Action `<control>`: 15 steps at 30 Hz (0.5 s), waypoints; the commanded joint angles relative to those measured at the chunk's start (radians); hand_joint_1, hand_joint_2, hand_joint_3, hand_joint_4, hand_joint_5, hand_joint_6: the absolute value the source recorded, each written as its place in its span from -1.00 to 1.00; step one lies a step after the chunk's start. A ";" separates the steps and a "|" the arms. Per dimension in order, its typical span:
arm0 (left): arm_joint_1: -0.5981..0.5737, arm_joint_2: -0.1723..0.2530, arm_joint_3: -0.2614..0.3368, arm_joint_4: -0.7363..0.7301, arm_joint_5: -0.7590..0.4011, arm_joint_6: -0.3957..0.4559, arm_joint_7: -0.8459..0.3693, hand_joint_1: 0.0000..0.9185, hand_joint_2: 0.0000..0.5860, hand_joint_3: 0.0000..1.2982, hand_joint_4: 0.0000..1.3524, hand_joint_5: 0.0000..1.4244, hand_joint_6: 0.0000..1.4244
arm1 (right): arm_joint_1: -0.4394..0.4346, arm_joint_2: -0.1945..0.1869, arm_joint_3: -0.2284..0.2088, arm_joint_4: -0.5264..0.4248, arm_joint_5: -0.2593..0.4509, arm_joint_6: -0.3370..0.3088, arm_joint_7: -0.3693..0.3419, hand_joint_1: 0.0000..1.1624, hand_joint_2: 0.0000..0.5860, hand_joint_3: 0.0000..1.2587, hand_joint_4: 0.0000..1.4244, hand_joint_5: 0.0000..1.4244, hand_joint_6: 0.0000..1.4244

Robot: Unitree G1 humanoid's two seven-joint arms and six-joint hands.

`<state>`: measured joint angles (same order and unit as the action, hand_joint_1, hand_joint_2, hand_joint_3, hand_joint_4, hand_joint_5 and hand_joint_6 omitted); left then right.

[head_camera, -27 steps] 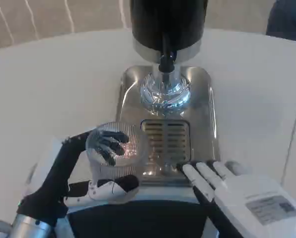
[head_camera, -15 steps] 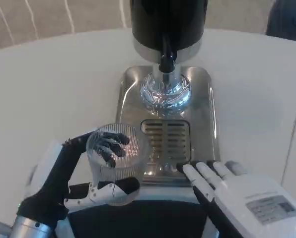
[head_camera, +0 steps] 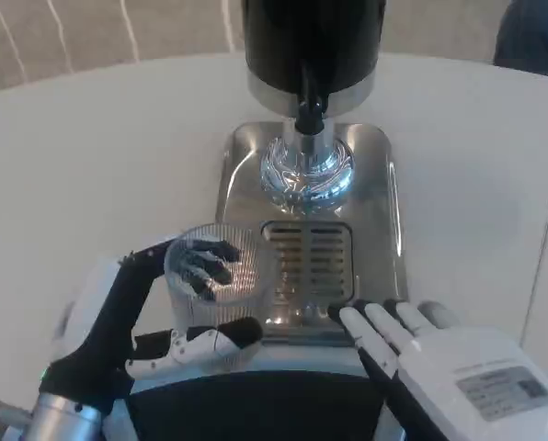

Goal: Grasp the cup under the faucet to collect the drink, then remove the cup.

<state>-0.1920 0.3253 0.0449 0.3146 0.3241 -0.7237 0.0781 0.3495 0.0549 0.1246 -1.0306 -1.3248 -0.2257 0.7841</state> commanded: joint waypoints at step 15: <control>-0.245 -0.081 -0.077 0.302 0.121 -0.010 0.232 0.07 -0.85 0.55 0.66 0.69 -0.14 | 0.046 0.091 -0.104 -0.017 0.067 -0.119 0.003 -0.31 0.54 -1.00 -1.00 -1.00 -1.00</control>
<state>-0.3986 0.2534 -0.0183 0.5776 0.4296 -0.7167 0.2657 0.4029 0.0733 0.0414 -1.0311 -1.2780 -0.3238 0.7793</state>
